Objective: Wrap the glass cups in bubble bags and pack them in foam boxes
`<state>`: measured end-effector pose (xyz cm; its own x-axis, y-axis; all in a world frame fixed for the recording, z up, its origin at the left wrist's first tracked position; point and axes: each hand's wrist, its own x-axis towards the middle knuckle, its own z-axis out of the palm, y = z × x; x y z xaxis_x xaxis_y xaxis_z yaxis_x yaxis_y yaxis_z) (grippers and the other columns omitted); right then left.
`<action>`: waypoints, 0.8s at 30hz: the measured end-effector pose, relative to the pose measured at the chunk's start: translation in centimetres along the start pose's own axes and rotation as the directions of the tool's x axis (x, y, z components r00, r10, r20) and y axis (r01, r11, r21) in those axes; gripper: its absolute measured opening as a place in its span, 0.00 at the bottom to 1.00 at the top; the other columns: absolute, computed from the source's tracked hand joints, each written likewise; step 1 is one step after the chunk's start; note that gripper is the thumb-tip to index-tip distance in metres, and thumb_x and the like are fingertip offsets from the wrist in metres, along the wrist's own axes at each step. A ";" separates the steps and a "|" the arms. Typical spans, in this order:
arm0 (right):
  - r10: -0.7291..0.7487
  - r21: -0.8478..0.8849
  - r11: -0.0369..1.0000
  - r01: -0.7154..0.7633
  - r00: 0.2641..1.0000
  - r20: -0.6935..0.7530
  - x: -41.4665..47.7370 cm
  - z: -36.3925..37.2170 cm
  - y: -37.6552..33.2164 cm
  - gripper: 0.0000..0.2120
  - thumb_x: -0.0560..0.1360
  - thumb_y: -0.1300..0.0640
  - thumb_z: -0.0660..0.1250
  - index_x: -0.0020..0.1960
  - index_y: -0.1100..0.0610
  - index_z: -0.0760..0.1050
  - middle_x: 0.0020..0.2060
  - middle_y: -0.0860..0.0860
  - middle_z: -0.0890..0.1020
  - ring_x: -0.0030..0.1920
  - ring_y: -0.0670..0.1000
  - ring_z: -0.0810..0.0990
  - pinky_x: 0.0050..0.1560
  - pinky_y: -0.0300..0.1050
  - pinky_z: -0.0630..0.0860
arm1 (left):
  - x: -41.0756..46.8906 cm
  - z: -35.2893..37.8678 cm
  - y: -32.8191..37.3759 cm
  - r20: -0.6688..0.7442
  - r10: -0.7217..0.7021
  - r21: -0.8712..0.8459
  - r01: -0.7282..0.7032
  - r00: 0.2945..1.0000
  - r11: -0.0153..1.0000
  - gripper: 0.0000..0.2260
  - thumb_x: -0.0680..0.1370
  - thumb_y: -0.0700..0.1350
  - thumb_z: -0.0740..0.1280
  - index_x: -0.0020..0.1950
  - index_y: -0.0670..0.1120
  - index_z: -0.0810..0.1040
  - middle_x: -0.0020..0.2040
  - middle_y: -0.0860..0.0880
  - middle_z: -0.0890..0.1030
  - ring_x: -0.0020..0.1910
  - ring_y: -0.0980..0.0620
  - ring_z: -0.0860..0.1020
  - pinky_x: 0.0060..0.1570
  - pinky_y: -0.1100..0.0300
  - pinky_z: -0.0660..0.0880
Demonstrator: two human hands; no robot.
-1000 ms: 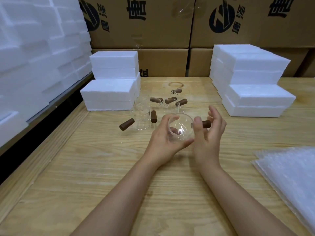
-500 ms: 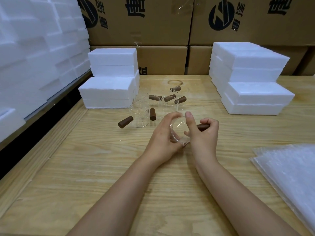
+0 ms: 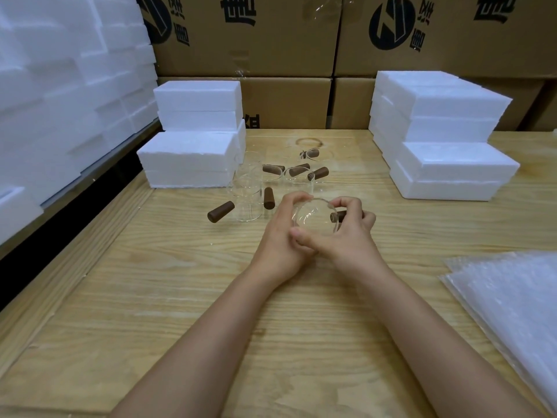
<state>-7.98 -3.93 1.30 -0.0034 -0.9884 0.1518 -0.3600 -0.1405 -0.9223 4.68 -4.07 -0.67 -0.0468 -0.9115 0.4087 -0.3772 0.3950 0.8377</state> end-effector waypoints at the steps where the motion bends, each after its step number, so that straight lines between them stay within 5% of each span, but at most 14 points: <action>1: -0.013 -0.002 1.000 0.014 1.000 0.021 0.0 -0.2 0.0 0.37 0.56 0.43 0.80 0.58 0.45 0.62 0.55 0.48 0.60 0.60 0.47 0.69 0.58 0.38 0.69 | 0.0 -0.1 0.0 -0.002 -0.006 -0.009 0.006 1.000 1.000 0.29 0.66 0.33 0.72 0.62 0.53 0.68 0.34 0.58 0.70 0.28 0.63 0.69 0.32 0.73 0.65; 3: -0.036 0.019 0.999 0.035 0.998 0.048 -0.1 -0.4 0.2 0.36 0.57 0.46 0.80 0.58 0.46 0.64 0.54 0.47 0.60 0.58 0.47 0.71 0.60 0.40 0.72 | 0.0 -0.2 0.0 0.011 -0.012 -0.050 0.013 1.000 0.999 0.28 0.67 0.32 0.71 0.61 0.53 0.68 0.35 0.58 0.73 0.28 0.64 0.70 0.34 0.73 0.65; 6: -0.094 0.102 0.991 0.085 0.992 0.087 -0.1 -0.5 0.5 0.32 0.58 0.49 0.80 0.55 0.44 0.65 0.52 0.44 0.62 0.53 0.41 0.72 0.48 0.28 0.74 | 0.0 -0.5 0.3 0.027 -0.037 -0.115 0.040 0.999 0.993 0.29 0.68 0.33 0.73 0.60 0.56 0.67 0.46 0.55 0.75 0.35 0.64 0.73 0.43 0.69 0.70; 8: -0.128 0.176 0.978 0.108 0.986 0.107 -0.1 -0.6 0.7 0.29 0.59 0.53 0.81 0.52 0.42 0.67 0.54 0.45 0.64 0.54 0.41 0.74 0.46 0.25 0.73 | 0.0 -0.7 0.3 0.031 -0.054 -0.142 0.058 0.998 0.988 0.29 0.67 0.33 0.74 0.60 0.54 0.68 0.44 0.56 0.76 0.36 0.65 0.75 0.44 0.69 0.71; 11: -0.152 0.269 0.957 0.109 0.978 0.145 0.0 -1.0 0.9 0.27 0.60 0.58 0.80 0.53 0.45 0.70 0.58 0.50 0.67 0.55 0.45 0.76 0.56 0.36 0.76 | 0.1 -0.8 0.4 0.032 -0.062 -0.125 0.065 0.998 0.990 0.29 0.67 0.34 0.75 0.62 0.52 0.68 0.44 0.56 0.77 0.41 0.61 0.77 0.48 0.64 0.74; 14: -0.152 0.343 0.936 0.079 0.970 0.190 0.1 -1.4 0.9 0.25 0.59 0.56 0.78 0.54 0.51 0.73 0.62 0.59 0.71 0.58 0.51 0.77 0.61 0.49 0.75 | 0.0 -0.9 0.6 0.039 -0.050 -0.140 0.055 0.998 0.989 0.28 0.68 0.35 0.76 0.63 0.51 0.68 0.54 0.50 0.78 0.43 0.56 0.77 0.51 0.58 0.76; 19: -0.164 0.395 0.914 0.092 0.974 0.154 0.3 -1.9 0.9 0.16 0.63 0.55 0.73 0.49 0.55 0.77 0.56 0.55 0.74 0.52 0.46 0.79 0.54 0.43 0.78 | -0.1 -1.1 1.2 0.057 -0.057 -0.168 0.066 0.997 0.984 0.30 0.67 0.33 0.77 0.60 0.55 0.68 0.62 0.56 0.74 0.34 0.50 0.73 0.43 0.51 0.77; 22: -0.154 0.389 0.916 0.098 0.981 0.116 0.5 -1.9 0.8 0.11 0.64 0.54 0.72 0.45 0.55 0.78 0.49 0.50 0.76 0.45 0.43 0.80 0.50 0.38 0.77 | -0.1 -1.2 1.3 0.077 -0.063 -0.154 0.075 0.995 0.985 0.31 0.67 0.31 0.76 0.59 0.56 0.68 0.59 0.56 0.76 0.37 0.39 0.75 0.44 0.48 0.77; 24: -0.131 0.400 0.913 0.082 0.986 0.098 0.6 -1.9 0.8 0.10 0.65 0.52 0.71 0.44 0.56 0.79 0.48 0.51 0.77 0.41 0.45 0.80 0.50 0.41 0.79 | -0.1 -1.2 1.4 0.082 -0.071 -0.168 0.084 0.994 0.982 0.31 0.67 0.30 0.75 0.59 0.56 0.68 0.58 0.59 0.76 0.36 0.40 0.75 0.45 0.46 0.77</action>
<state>-10.01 -4.55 1.37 0.1352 -0.9622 0.2363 0.0437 -0.2325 -0.9716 5.31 -3.33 0.89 -0.0957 -0.9436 0.3169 -0.2187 0.3306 0.9181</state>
